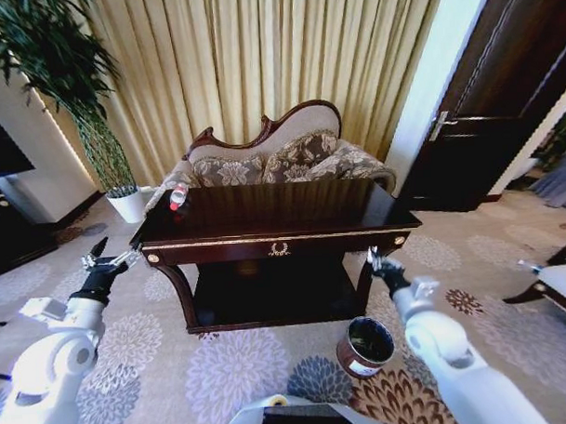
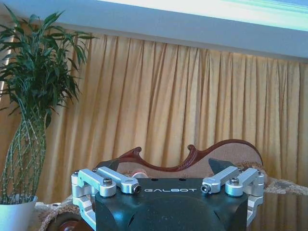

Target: Move to the front of the table and place the trash on the table into the trash bin.

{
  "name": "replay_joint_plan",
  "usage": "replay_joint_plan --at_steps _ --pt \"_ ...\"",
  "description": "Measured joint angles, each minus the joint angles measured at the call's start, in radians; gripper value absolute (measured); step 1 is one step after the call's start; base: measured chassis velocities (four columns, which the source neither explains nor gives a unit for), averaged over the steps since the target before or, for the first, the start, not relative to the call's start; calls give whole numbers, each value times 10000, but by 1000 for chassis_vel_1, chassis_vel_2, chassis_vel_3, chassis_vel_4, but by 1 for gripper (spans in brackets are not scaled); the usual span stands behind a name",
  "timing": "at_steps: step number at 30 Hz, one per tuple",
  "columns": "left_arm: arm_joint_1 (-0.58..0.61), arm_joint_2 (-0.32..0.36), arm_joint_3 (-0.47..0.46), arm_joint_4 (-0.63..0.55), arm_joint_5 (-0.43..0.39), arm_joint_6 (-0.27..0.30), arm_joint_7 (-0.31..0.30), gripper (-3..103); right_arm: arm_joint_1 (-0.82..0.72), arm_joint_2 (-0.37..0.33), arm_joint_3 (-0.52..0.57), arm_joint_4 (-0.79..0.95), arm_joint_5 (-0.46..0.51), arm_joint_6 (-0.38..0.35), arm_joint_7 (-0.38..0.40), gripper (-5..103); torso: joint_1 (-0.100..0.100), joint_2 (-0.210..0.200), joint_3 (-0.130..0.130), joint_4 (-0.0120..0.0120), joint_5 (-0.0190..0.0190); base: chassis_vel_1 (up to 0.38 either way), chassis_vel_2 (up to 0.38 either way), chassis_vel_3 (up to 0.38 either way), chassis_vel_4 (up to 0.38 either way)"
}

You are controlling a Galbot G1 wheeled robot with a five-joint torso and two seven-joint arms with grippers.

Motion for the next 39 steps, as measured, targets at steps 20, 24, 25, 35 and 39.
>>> replay_joint_plan --at_steps 20,24,25,35,39 --pt "43 -277 -175 -20 24 -153 36 100 1884 1315 -857 -5947 -2037 330 79 1 -2 1 -3 4 0 0 0 0 0" --pt "51 -352 -173 -91 58 -155 36 100 1922 1191 -865 -6050 -2132 323 79 22 -2 2 -3 4 -1 0 0 0 0" --pt "51 -352 -173 -91 58 -155 36 100 1922 1191 -865 -6050 -2132 323 79 22 -2 2 -3 4 -1 0 0 0 0" --pt "126 -379 -165 -304 151 -147 41 100 1981 1022 -769 -6078 -2133 523 331 60 -2 2 -2 3 1 0 0 0 0" --pt "162 -361 -188 -366 151 -152 44 100 1951 942 -766 -5439 -1894 683 495 77 -2 1 -2 4 1 0 0 0 0"
